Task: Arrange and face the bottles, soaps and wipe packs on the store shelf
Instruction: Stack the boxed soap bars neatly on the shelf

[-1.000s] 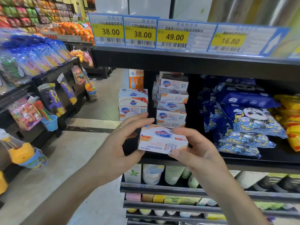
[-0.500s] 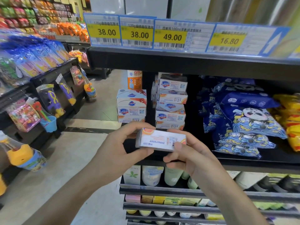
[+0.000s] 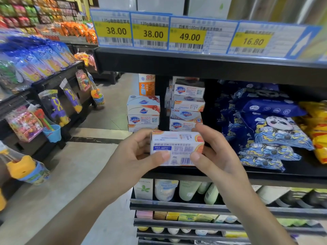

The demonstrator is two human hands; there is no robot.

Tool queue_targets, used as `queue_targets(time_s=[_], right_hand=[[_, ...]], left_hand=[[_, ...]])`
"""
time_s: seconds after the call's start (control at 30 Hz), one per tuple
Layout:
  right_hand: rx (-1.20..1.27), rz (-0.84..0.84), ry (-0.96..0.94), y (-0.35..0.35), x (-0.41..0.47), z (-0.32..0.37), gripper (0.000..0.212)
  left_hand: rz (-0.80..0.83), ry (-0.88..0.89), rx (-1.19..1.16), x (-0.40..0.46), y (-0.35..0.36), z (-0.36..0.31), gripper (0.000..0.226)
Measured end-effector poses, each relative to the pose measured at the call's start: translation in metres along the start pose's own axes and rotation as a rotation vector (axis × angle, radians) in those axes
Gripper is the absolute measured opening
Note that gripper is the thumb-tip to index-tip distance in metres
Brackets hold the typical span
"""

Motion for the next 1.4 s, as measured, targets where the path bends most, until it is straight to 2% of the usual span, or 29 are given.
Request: queue_targets(time_s=[0.1, 0.2, 0.5, 0.77, 0.9, 1.0, 1.03, 1.1, 1.2, 1.27, 1.4], right_hand=[[-0.075, 0.019, -0.103, 0.000, 0.000, 0.003, 0.053], [-0.138, 0.050, -0.130, 0.001, -0.001, 0.004, 0.044], [-0.219, 0.118, -0.097, 0.006, -0.003, 0.007, 0.053], [-0.076, 0.041, -0.046, 0.002, -0.001, 0.004, 0.045], [0.029, 0.008, 0.018, 0.000, -0.002, 0.000, 0.044], [0.097, -0.022, 0.096, -0.001, -0.004, -0.002, 0.045], [0.106, -0.034, 0.119, -0.001, -0.005, -0.002, 0.046], [0.126, -0.055, 0.153, 0.000, -0.005, -0.002, 0.044], [0.192, -0.092, 0.218, 0.000, -0.004, -0.004, 0.042], [0.244, -0.119, 0.269, 0.000, -0.003, -0.005, 0.042], [0.275, -0.108, 0.320, 0.002, -0.002, -0.010, 0.038]], left_hand=[[-0.017, -0.038, -0.051, 0.001, 0.000, -0.001, 0.048], [-0.039, -0.080, -0.088, 0.001, -0.001, -0.001, 0.046], [-0.041, -0.205, -0.126, 0.000, 0.000, -0.004, 0.043], [0.000, -0.293, -0.158, -0.001, -0.001, 0.002, 0.051], [-0.064, -0.286, -0.260, 0.001, -0.002, 0.005, 0.039], [-0.033, -0.209, -0.343, 0.003, -0.007, 0.006, 0.034], [-0.025, -0.165, -0.320, 0.003, -0.010, 0.008, 0.041], [-0.032, -0.076, -0.187, 0.003, -0.015, 0.010, 0.069], [-0.020, 0.070, 0.113, -0.004, -0.011, 0.001, 0.083], [-0.009, 0.153, 0.238, -0.007, -0.007, -0.002, 0.080], [-0.052, 0.218, 0.298, -0.007, -0.004, -0.005, 0.066]])
Point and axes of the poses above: each hand's wrist, its own x-axis towards the middle knuckle, its own y-axis out of the palm, z = x × y, the point moved 4 cm from there along x, towards the middle knuckle, and after that the axes turned 3 degrees about x, right-handed, at the moved point
